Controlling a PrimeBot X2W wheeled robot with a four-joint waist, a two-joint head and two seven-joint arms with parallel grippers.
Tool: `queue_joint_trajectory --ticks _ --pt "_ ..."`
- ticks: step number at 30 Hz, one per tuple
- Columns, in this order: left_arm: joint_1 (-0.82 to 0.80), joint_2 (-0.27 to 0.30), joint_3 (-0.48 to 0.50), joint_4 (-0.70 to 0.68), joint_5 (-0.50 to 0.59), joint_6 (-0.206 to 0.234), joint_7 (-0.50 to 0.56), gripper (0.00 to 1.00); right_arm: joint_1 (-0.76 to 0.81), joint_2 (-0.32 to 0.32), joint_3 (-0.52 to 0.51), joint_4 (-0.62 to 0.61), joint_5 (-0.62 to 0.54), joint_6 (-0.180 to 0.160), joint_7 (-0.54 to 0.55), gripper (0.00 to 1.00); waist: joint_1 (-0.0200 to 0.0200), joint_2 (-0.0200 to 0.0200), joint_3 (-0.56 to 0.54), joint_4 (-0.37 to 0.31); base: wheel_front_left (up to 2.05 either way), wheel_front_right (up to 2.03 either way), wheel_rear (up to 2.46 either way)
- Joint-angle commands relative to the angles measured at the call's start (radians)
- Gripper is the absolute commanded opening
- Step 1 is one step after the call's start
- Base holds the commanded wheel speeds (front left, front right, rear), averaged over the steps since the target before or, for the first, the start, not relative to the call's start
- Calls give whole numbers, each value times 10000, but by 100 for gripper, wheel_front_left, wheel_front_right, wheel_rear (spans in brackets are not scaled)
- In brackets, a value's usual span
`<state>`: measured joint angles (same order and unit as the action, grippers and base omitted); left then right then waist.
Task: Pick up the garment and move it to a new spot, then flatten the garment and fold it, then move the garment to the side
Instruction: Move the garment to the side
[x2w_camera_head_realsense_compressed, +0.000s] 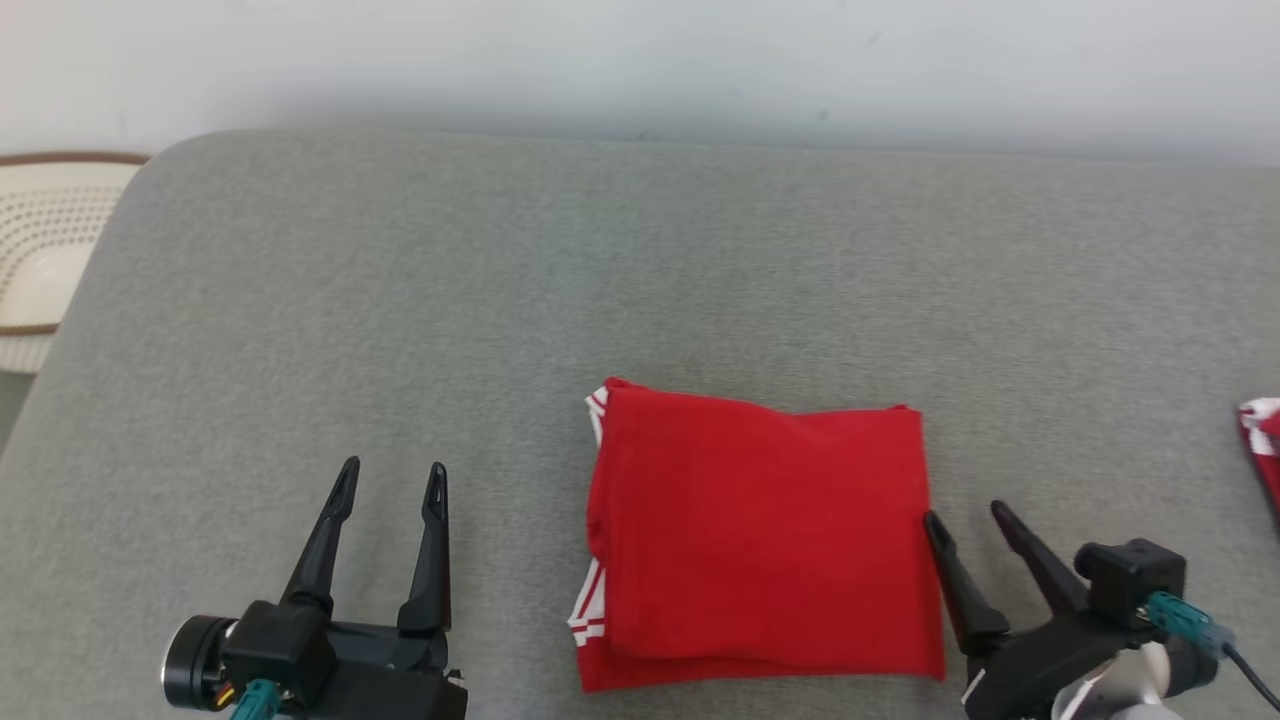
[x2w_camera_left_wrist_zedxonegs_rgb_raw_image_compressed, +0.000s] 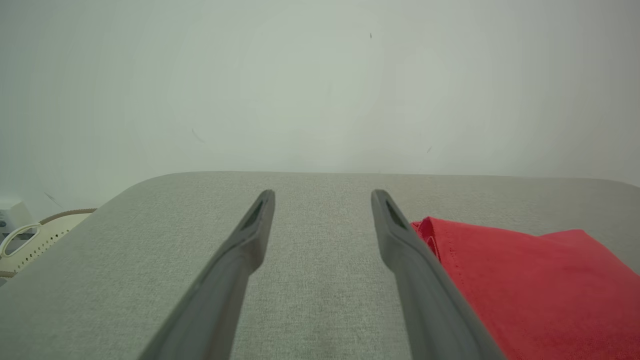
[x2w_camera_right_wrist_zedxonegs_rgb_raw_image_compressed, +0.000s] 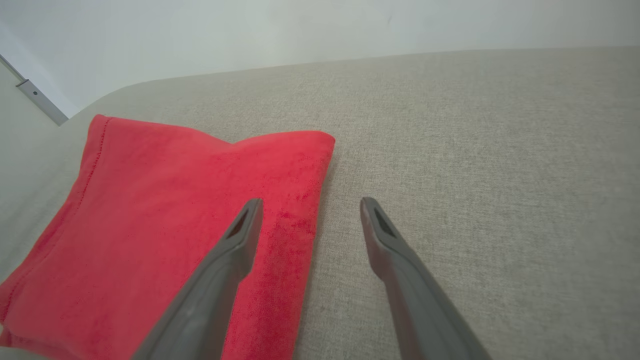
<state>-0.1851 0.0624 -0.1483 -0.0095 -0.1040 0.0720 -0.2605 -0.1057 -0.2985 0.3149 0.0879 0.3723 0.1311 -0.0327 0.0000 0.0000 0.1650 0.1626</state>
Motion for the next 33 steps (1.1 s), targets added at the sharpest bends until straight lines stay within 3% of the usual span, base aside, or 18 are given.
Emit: queue_joint_trajectory --ticks 1,11,12,13,14,21,33 --pt "-31 0 -10 -2 11 22 -35 100 -181 -50 132 203 181 -7 -50 100 0 0 195 324 0 0 0" --pt "-92 -48 -105 46 -64 10 -35 100 -1001 -56 647 2193 814 -7 -101 100 0 0 316 905 0 0 0" --pt "-90 -57 -112 53 -61 18 -35 100 -1119 -8 767 2413 1017 -7 -79 42 0 0 327 934 0 0 0" --pt "-82 -58 -114 49 -63 33 -35 100 -1170 -18 815 2499 1102 -7 -136 5 0 0 332 939 0 0 0" --pt "-72 -63 -111 39 -58 48 -35 100 -1184 -30 892 2584 1216 -7 -110 0 0 0 339 933 0 0 0" --pt "-85 -48 -49 -84 74 75 -35 100 -1385 -292 1027 2515 1378 -9 -661 0 0 0 402 537 0 0 0" --pt "-329 164 48 -338 264 26 -34 100 -628 -750 262 1265 311 -9 -952 0 0 0 668 -1204 0 0 0"
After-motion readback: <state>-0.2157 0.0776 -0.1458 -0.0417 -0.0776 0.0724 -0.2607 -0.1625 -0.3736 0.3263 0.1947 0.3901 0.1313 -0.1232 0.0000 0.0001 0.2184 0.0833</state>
